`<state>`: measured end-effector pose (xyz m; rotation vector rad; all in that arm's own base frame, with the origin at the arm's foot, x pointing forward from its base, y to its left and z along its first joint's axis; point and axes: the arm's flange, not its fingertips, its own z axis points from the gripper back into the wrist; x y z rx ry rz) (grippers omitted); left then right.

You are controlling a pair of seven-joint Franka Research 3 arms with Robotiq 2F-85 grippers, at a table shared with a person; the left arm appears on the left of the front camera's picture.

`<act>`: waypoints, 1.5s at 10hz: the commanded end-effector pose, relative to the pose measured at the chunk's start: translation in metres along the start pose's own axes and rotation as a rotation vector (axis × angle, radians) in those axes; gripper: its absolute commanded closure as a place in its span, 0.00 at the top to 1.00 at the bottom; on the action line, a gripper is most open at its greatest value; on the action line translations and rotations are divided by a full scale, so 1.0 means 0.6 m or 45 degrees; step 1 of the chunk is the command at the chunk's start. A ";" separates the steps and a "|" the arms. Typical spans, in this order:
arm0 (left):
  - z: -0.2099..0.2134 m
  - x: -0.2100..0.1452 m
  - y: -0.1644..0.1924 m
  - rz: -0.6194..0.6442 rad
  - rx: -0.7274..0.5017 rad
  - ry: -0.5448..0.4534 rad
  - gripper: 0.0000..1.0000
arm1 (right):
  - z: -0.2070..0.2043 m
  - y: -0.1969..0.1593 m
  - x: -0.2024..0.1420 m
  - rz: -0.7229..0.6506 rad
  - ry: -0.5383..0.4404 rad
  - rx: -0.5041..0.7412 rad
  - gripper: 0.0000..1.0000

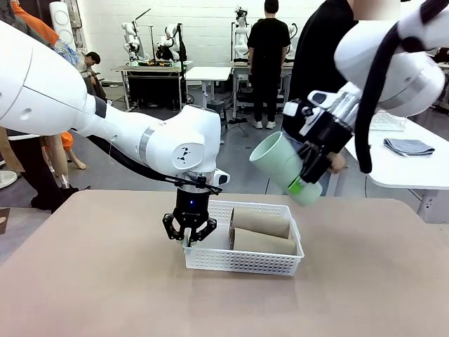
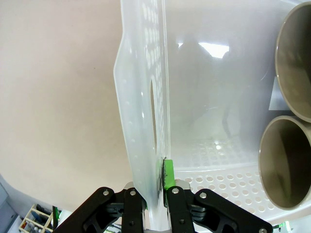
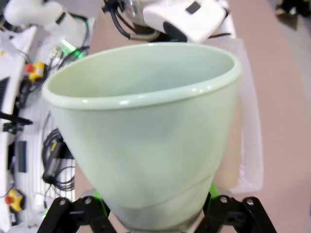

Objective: Clean and organize the cups into the basket.
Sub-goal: Pick up the Reusable plastic cup from the right side of the table and stack it inside the Organizing basket in the center of the table.

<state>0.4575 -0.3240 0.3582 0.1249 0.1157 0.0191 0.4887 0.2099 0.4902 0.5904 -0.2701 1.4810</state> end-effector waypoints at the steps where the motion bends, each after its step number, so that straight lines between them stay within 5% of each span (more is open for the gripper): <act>1: 0.001 -0.001 0.001 -0.009 -0.003 -0.006 0.00 | -0.014 -0.026 0.011 0.006 0.085 0.007 0.82; 7: 0.001 -0.001 0.001 -0.009 -0.003 -0.006 0.00 | -0.125 -0.073 0.003 0.025 0.220 0.035 0.82; 15: 0.001 -0.001 0.001 -0.009 -0.003 -0.006 0.00 | -0.175 -0.102 0.001 0.045 0.253 0.052 0.82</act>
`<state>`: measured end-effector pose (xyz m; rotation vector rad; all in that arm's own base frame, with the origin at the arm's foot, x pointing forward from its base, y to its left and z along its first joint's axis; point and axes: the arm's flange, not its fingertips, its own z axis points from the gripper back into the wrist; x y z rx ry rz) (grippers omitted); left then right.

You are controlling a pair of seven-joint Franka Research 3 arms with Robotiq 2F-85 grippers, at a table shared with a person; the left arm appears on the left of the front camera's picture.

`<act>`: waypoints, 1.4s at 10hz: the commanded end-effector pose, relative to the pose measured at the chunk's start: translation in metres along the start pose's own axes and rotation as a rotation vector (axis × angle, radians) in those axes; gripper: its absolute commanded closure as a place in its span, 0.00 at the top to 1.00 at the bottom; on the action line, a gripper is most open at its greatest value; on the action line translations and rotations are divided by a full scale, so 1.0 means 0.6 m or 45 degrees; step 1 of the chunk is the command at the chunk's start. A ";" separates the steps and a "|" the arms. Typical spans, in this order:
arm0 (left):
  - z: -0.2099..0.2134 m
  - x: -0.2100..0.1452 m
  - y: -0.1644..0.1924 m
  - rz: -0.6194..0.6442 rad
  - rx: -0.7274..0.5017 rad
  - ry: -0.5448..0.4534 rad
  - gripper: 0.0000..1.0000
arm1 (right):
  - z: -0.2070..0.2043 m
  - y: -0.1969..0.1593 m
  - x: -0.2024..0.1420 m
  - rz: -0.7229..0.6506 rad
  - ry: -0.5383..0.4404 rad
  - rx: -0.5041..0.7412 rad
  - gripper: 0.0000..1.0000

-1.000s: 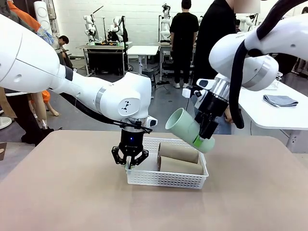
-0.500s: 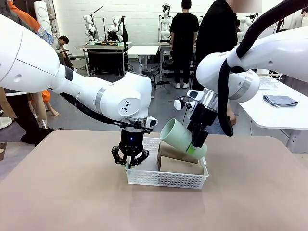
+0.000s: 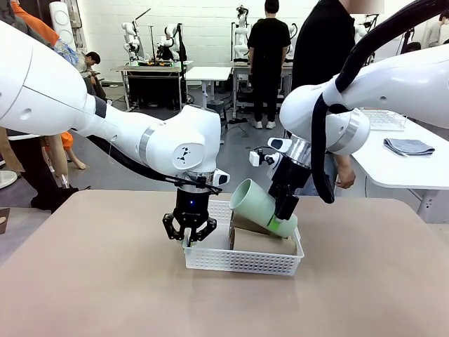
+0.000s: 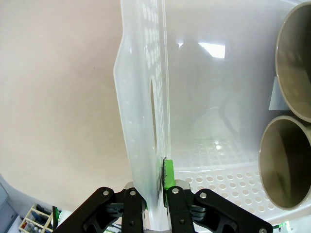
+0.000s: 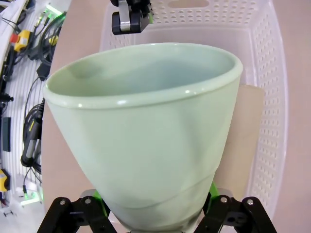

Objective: Clean and organize the cups into the basket.
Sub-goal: Pick up the Reusable plastic cup from the right side of the table and stack it inside the Organizing basket in the center of the table.

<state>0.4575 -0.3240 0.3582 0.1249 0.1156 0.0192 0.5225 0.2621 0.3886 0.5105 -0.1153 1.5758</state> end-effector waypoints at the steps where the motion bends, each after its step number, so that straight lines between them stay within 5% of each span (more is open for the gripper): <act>1: 0.001 -0.001 0.001 -0.010 -0.003 -0.006 0.00 | 0.003 -0.011 0.006 -0.024 0.053 -0.008 0.82; 4: 0.001 -0.001 0.001 -0.010 -0.003 -0.006 0.00 | 0.003 -0.012 0.003 -0.039 0.050 -0.002 1.00; 10: 0.001 -0.001 0.001 -0.010 -0.003 -0.006 0.00 | 0.031 0.002 -0.005 -0.025 -0.041 0.002 1.00; 12: 0.001 -0.001 0.001 -0.010 -0.003 -0.006 0.00 | 0.126 0.059 -0.095 0.037 -0.303 0.031 1.00; 14: 0.001 -0.001 0.001 -0.010 -0.003 -0.006 0.00 | 0.229 0.129 -0.246 0.110 -0.638 0.052 1.00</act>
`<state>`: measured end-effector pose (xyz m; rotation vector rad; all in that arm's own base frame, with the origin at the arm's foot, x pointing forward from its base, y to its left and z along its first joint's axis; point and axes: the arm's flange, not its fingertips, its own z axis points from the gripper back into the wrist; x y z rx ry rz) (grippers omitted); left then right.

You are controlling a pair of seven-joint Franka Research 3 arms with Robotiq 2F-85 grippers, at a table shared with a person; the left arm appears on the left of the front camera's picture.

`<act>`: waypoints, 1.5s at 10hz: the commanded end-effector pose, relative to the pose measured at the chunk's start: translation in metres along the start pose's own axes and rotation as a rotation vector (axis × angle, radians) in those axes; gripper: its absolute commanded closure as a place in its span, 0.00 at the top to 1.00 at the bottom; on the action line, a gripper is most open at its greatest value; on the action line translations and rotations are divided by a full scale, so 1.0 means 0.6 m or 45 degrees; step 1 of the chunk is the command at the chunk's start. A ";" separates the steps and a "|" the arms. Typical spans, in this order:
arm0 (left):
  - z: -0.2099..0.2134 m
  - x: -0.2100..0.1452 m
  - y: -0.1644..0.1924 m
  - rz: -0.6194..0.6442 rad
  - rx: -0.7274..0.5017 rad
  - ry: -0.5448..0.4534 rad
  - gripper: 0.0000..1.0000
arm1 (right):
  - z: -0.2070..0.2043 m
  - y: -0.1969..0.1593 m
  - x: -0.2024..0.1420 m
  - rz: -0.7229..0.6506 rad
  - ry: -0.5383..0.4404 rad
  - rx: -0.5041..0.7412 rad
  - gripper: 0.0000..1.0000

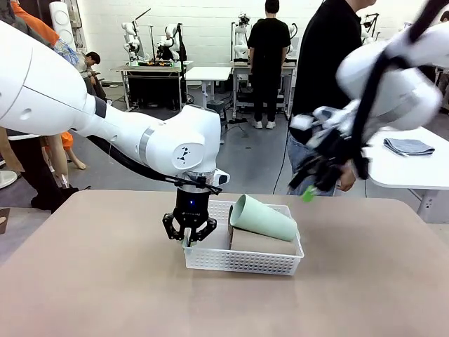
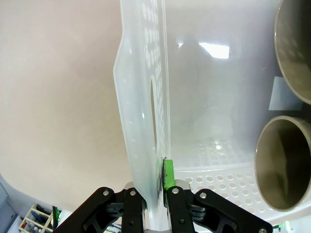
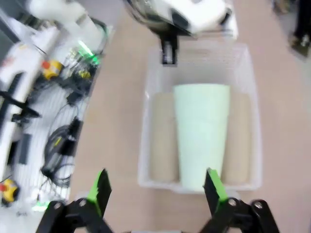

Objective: Clean and organize the cups into the basket.
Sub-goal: Pick up the Reusable plastic cup from the right side of the table and stack it inside the Organizing basket in the center of the table.

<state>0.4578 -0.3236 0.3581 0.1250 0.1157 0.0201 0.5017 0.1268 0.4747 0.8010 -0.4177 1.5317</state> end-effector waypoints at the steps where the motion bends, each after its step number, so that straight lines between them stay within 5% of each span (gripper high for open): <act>1: 0.001 -0.002 0.001 -0.011 -0.004 -0.006 0.00 | 0.111 0.083 -0.130 0.077 -0.326 0.049 1.00; 4: 0.001 -0.002 0.001 -0.011 -0.004 -0.006 0.00 | 0.209 0.128 -0.324 0.075 -0.778 -0.175 1.00; 6: 0.001 -0.002 0.001 -0.011 -0.004 -0.006 0.00 | 0.218 0.132 -0.416 0.018 -0.930 -0.270 1.00; 10: 0.001 -0.002 0.001 -0.011 -0.004 -0.006 0.00 | 0.194 0.098 -0.428 -0.016 -0.938 -0.232 1.00; 11: 0.001 -0.002 0.001 -0.011 -0.004 -0.006 0.00 | 0.187 0.125 -0.471 -0.060 -0.942 -0.244 1.00; 15: 0.001 -0.002 0.001 -0.011 -0.004 -0.006 0.00 | 0.187 0.125 -0.471 -0.060 -0.942 -0.244 1.00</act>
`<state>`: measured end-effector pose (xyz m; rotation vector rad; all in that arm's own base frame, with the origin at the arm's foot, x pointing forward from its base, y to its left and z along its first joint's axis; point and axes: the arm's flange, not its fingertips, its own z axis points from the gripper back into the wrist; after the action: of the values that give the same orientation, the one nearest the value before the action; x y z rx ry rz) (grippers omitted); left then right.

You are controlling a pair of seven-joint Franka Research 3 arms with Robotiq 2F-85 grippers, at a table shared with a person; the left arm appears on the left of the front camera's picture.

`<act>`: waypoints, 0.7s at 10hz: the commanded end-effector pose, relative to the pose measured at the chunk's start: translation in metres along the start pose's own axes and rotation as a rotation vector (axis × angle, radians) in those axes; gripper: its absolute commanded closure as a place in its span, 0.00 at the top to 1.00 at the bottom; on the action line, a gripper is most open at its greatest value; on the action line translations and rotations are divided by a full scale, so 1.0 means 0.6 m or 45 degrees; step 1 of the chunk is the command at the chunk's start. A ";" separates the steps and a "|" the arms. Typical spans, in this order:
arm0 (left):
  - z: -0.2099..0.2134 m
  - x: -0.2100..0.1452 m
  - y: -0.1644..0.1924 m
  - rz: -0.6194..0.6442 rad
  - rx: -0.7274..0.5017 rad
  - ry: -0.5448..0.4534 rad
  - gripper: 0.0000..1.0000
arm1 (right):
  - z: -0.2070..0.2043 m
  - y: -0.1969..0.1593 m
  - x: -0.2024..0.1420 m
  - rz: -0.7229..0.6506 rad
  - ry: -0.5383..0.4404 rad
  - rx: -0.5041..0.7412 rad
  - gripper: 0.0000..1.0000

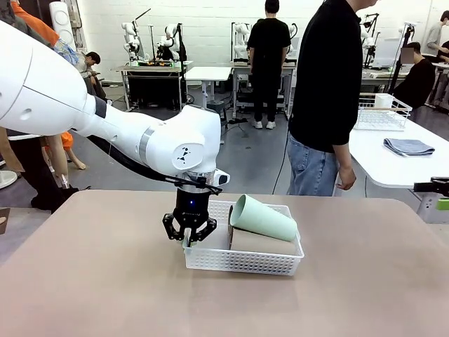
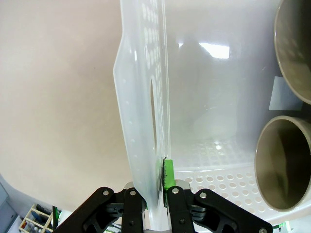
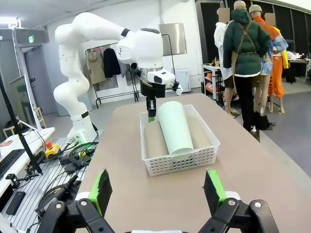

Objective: Clean and organize the cups into the basket.
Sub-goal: Pick up the Reusable plastic cup from the right side of the table and stack it inside the Organizing basket in the center of the table, then move the Organizing basket back to the left side of the table.

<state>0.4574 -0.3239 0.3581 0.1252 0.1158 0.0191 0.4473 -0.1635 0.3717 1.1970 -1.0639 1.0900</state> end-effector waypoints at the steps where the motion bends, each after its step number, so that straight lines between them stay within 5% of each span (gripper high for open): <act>1: 0.001 -0.001 0.001 -0.009 -0.004 -0.006 0.00 | -0.001 0.004 -0.004 -0.006 -0.001 0.003 1.00; 7: 0.001 -0.001 0.001 -0.009 -0.004 -0.006 0.00 | -0.001 0.004 -0.004 -0.006 -0.001 0.003 1.00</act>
<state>0.4574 -0.3239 0.3580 0.1252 0.1158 0.0192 0.4472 -0.1634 0.3716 1.1973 -1.0637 1.0899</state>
